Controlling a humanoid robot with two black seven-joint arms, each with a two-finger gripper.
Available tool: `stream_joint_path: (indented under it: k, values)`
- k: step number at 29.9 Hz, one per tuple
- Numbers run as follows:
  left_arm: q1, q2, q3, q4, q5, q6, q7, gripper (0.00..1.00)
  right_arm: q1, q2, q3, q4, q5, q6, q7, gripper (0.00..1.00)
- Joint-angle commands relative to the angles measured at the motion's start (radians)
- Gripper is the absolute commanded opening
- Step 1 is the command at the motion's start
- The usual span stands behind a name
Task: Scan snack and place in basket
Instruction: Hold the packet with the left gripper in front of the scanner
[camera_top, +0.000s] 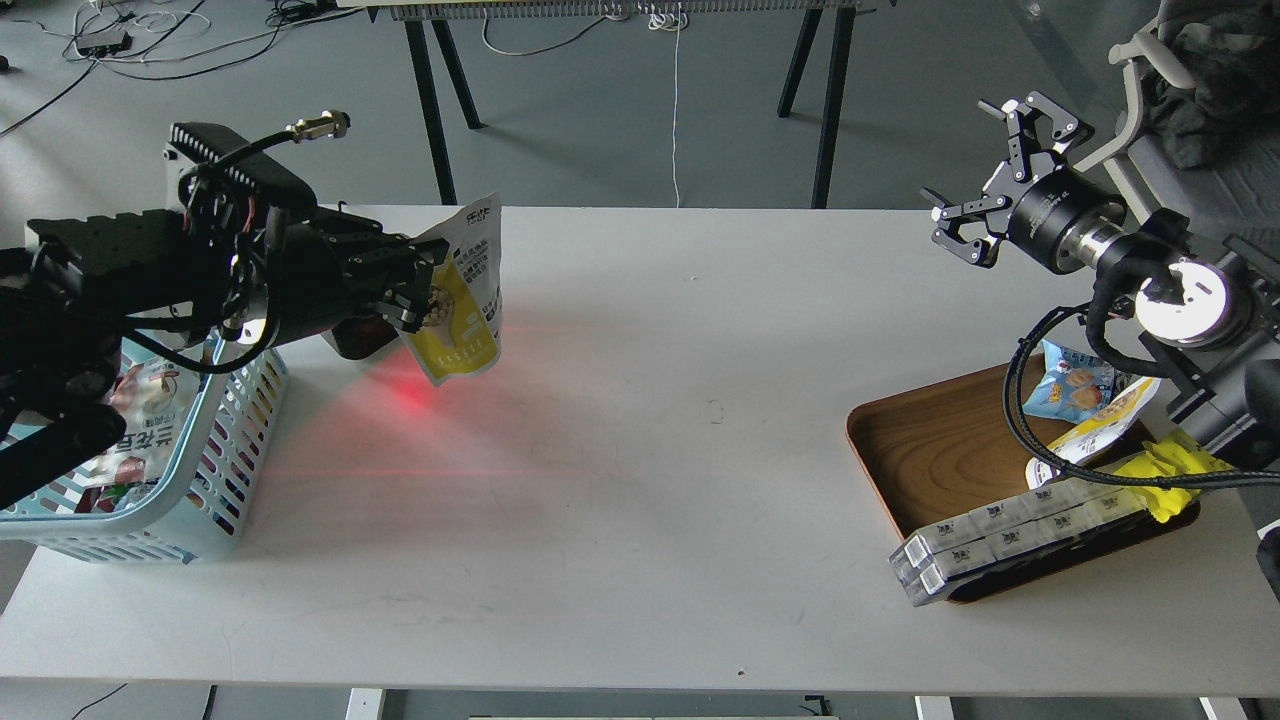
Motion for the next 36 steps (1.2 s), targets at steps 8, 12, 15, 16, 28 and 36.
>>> stream_joint_path:
  k: [8,12,15,16,28,36]
  values:
    - [-0.008,0.005,0.023,0.000,0.006,0.000,0.030,0.01,-0.002,-0.001,0.000,0.000,0.001,0.000,0.000,0.97]
    - [-0.008,0.036,0.024,-0.001,0.016,0.000,0.030,0.01,0.000,0.000,0.000,0.000,0.000,0.000,0.000,0.97]
    - [-0.009,0.036,0.024,-0.001,0.038,0.000,0.030,0.01,-0.002,0.000,0.000,0.000,0.000,0.000,0.000,0.97]
    - [-0.009,0.034,0.024,-0.001,0.041,0.000,0.030,0.01,-0.002,0.000,0.000,0.000,0.001,0.000,0.000,0.97]
    - [-0.025,0.019,0.103,0.000,0.118,0.000,0.030,0.01,-0.002,0.005,0.000,0.000,0.000,0.000,0.000,0.97]
    - [-0.025,0.017,0.103,0.000,0.121,0.000,0.030,0.01,-0.002,0.005,0.000,0.000,0.000,0.000,0.000,0.97]
